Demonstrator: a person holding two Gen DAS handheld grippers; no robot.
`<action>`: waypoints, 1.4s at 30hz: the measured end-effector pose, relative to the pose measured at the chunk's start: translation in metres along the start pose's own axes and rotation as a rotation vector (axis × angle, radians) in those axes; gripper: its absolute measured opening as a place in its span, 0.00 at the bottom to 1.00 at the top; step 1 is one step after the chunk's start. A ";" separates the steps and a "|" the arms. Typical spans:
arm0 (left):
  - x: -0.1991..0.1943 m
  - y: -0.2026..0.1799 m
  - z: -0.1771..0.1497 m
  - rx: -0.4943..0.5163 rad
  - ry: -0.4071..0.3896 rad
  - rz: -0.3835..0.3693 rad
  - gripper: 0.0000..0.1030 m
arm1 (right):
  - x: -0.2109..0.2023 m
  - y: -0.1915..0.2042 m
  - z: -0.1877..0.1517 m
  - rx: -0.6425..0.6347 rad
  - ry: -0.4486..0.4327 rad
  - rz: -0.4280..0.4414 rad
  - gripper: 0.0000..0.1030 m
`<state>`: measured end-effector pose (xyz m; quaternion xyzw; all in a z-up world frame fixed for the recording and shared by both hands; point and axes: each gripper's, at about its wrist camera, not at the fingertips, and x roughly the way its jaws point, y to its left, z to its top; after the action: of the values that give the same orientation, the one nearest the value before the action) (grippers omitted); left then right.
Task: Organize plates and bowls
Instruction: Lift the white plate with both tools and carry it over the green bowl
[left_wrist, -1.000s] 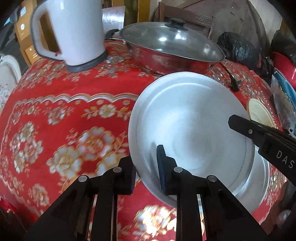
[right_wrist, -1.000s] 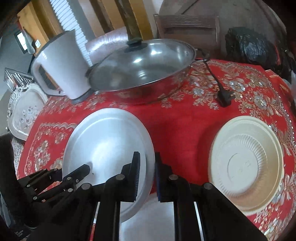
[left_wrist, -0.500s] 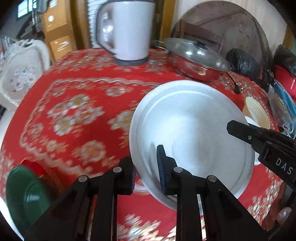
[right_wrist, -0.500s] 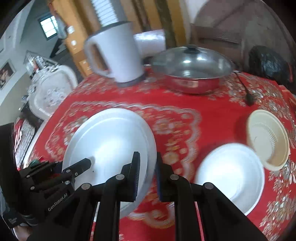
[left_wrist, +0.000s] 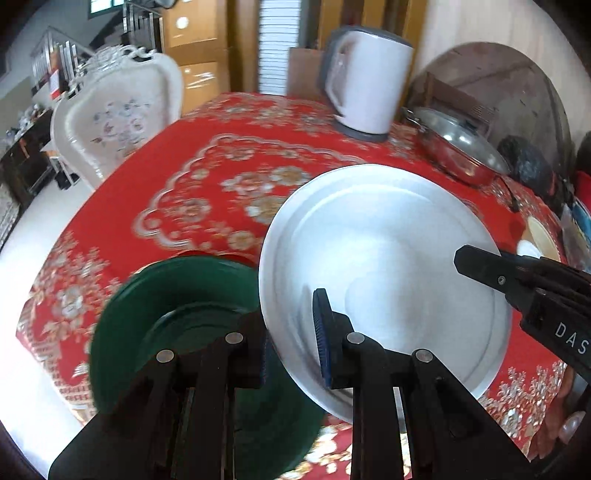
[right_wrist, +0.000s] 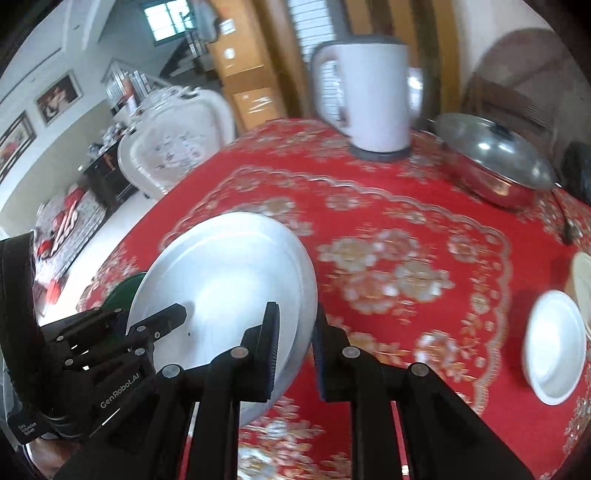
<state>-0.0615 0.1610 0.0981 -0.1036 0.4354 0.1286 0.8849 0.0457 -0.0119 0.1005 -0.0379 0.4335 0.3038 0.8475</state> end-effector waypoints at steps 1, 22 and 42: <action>-0.002 0.005 -0.001 -0.008 -0.002 0.000 0.20 | 0.002 0.007 0.001 -0.009 0.002 0.005 0.17; -0.025 0.078 -0.024 -0.095 -0.026 0.018 0.20 | 0.028 0.089 -0.002 -0.139 0.032 0.031 0.17; -0.018 0.102 -0.056 -0.121 -0.005 0.066 0.20 | 0.051 0.124 -0.023 -0.197 0.102 0.024 0.17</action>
<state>-0.1458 0.2385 0.0718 -0.1421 0.4277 0.1841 0.8735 -0.0162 0.1058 0.0726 -0.1313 0.4444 0.3531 0.8128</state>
